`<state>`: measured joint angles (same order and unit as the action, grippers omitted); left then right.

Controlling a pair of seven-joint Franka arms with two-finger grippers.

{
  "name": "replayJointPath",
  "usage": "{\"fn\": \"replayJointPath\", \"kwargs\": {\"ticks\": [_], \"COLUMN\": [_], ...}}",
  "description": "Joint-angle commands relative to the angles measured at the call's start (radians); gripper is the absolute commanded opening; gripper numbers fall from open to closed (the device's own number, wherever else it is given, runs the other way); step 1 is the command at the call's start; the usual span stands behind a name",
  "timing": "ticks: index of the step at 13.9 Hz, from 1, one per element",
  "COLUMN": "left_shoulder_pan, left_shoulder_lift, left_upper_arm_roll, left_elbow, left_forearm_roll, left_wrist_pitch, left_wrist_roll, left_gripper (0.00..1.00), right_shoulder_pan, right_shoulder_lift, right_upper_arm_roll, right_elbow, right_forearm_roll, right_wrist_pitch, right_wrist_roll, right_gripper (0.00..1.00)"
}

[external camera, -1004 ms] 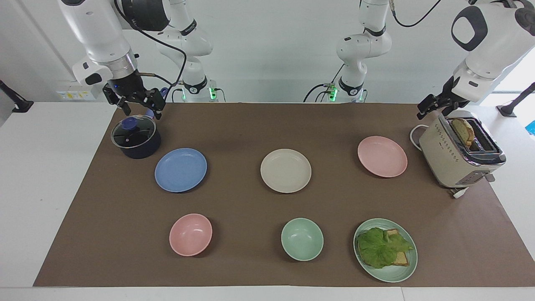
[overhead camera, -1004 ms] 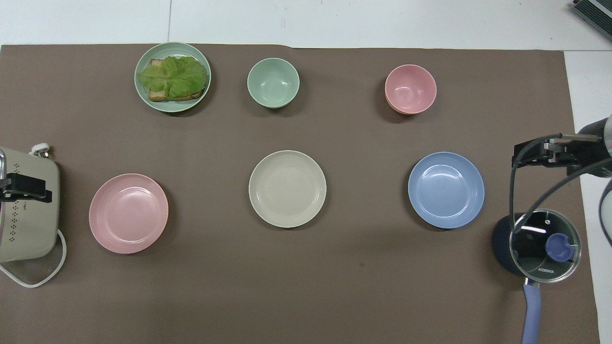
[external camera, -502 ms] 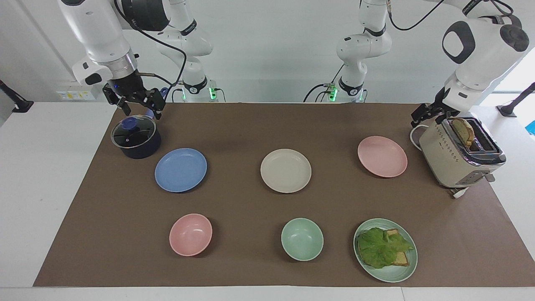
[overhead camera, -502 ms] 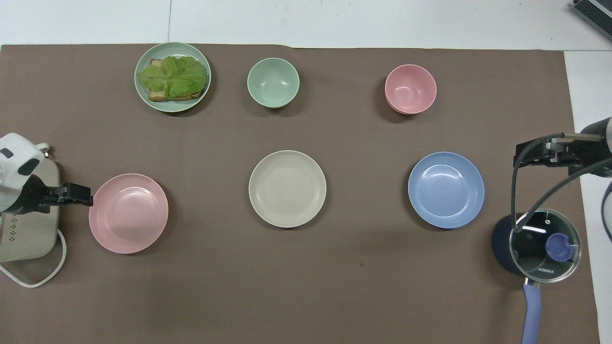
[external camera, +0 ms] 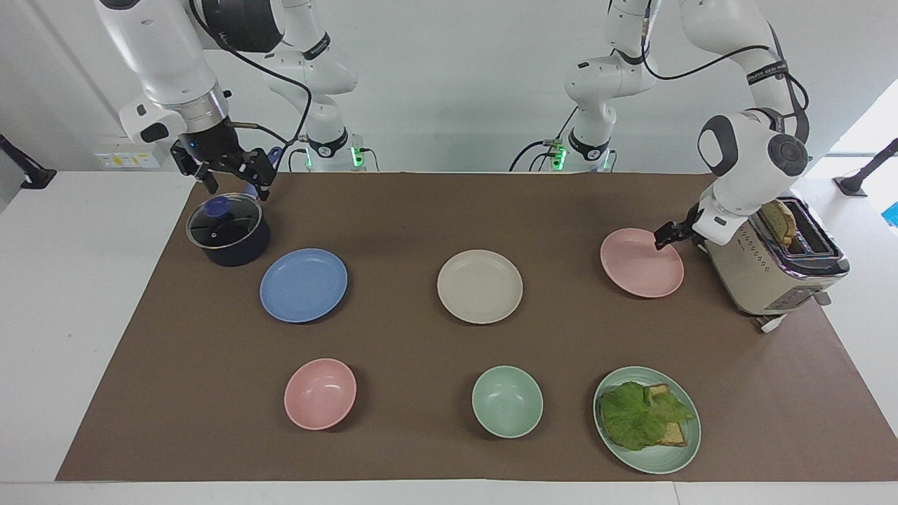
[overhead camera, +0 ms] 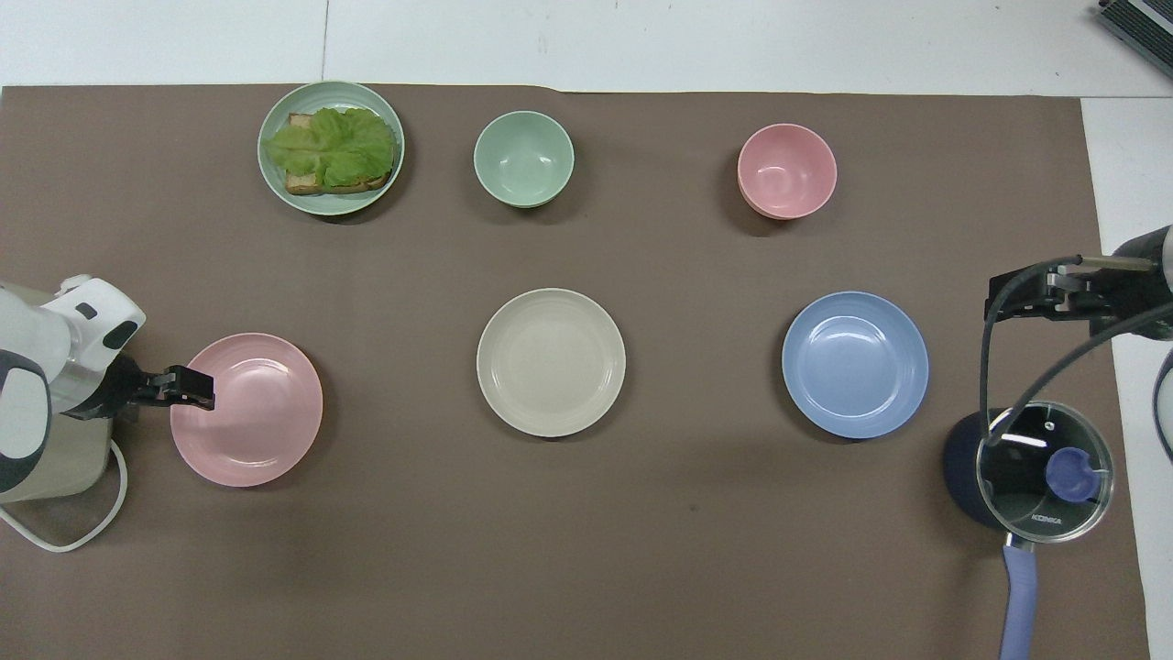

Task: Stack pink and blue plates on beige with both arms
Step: 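Reach the left gripper to the pink plate rim and grasp it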

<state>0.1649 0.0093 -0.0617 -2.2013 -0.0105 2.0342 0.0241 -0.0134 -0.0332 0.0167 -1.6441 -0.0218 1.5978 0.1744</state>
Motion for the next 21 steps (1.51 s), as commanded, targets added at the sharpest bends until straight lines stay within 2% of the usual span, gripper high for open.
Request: {"fn": "replayJointPath", "kwargs": {"ticks": [1, 6, 12, 13, 15, 17, 18, 21], "left_shoulder_pan": [0.005, 0.06, 0.059, 0.056, 0.059, 0.064, 0.065, 0.062], "left_shoulder_lift": [0.0, 0.004, 0.049, 0.067, 0.07, 0.07, 0.072, 0.073], "left_upper_arm_roll": [0.008, 0.007, 0.007, 0.007, 0.007, 0.007, 0.007, 0.007], "left_elbow": [-0.074, -0.074, -0.077, -0.081, -0.077, -0.072, -0.071, -0.064], "left_forearm_roll": [0.029, 0.03, 0.03, 0.03, 0.03, 0.03, 0.03, 0.03], "left_wrist_pitch": [0.089, 0.097, 0.12, 0.133, 0.13, 0.126, 0.124, 0.12], "left_wrist_roll": [0.02, 0.065, 0.071, 0.07, 0.063, 0.06, 0.06, 0.06], "left_gripper": [1.0, 1.0, 0.98, 0.85, 0.34, 0.03, 0.0, 0.0], "right_shoulder_pan": [-0.02, -0.02, -0.022, -0.022, -0.022, -0.023, -0.025, -0.033], "right_shoulder_lift": [-0.001, -0.002, -0.002, -0.002, -0.002, -0.002, -0.002, -0.002], "right_upper_arm_roll": [0.003, 0.003, 0.003, 0.003, 0.003, 0.003, 0.003, 0.003], "right_elbow": [0.006, 0.006, 0.004, 0.004, 0.003, 0.001, 0.001, 0.001], "right_forearm_roll": [0.023, 0.023, 0.023, 0.023, 0.023, 0.023, 0.023, 0.023], "right_wrist_pitch": [0.002, 0.001, 0.005, 0.007, 0.007, 0.007, 0.007, 0.008], "right_wrist_roll": [-0.016, -0.016, -0.016, -0.015, -0.015, -0.019, -0.022, -0.026], "right_gripper": [1.0, 1.0, 1.0, 1.0, 1.0, 1.0, 1.0, 1.0]}}
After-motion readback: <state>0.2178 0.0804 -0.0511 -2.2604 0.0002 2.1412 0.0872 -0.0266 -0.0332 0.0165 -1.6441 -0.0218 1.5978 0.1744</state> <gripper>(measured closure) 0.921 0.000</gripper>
